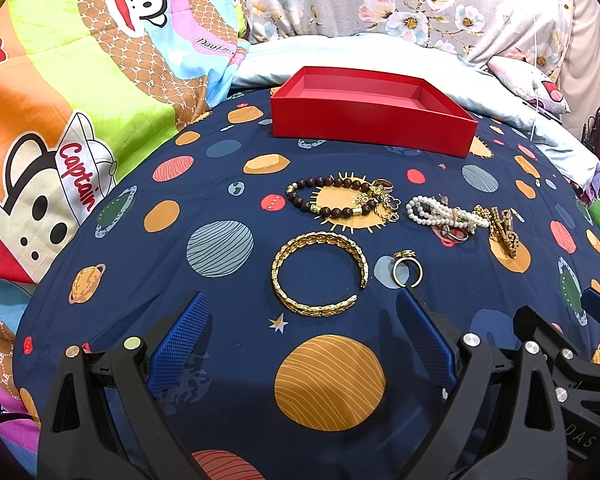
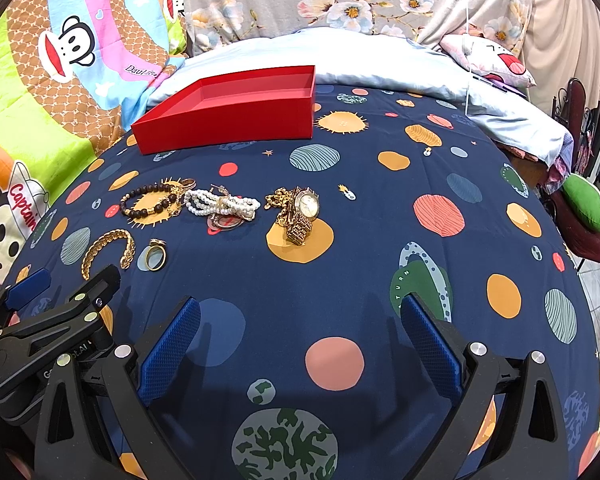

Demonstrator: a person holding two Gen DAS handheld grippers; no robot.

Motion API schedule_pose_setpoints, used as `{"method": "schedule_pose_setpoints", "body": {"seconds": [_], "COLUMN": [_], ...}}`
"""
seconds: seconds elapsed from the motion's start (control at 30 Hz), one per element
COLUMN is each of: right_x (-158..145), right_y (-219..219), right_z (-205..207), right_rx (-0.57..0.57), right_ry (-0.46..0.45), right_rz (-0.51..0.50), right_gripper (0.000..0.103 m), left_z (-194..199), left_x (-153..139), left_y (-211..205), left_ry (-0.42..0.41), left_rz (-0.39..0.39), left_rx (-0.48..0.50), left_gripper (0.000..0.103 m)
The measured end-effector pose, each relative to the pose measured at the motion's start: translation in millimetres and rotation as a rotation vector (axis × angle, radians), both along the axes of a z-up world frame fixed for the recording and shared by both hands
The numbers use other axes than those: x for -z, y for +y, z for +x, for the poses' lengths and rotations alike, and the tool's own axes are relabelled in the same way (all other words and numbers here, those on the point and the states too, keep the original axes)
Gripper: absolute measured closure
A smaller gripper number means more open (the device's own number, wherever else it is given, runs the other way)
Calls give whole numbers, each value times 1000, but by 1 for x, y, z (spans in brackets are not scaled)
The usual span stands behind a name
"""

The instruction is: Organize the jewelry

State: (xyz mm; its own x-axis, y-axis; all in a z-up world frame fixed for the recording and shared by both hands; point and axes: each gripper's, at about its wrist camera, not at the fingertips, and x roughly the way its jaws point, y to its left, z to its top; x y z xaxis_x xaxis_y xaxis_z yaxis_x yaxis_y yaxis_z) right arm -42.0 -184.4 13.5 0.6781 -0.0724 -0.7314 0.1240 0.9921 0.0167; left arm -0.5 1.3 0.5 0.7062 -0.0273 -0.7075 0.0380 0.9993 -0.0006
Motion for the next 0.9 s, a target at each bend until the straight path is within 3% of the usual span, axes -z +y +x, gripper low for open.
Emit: {"method": "schedule_pose_setpoints", "body": {"seconds": [0.6, 0.8, 0.9], "right_x": [1, 0, 1], "right_y": [0, -4, -8], "right_z": [0, 0, -1], "right_rx": [0, 8, 19], "right_ry": [1, 6, 0], "right_rz": [0, 13, 31], "right_gripper": [5, 5, 5], "left_z": [0, -2, 0], "left_x": [0, -2, -3], "left_y": [0, 10, 16], "left_ry": [0, -12, -7], "left_rz": [-1, -67, -49], "left_rx": [1, 5, -10], "left_gripper": [11, 10, 10]}}
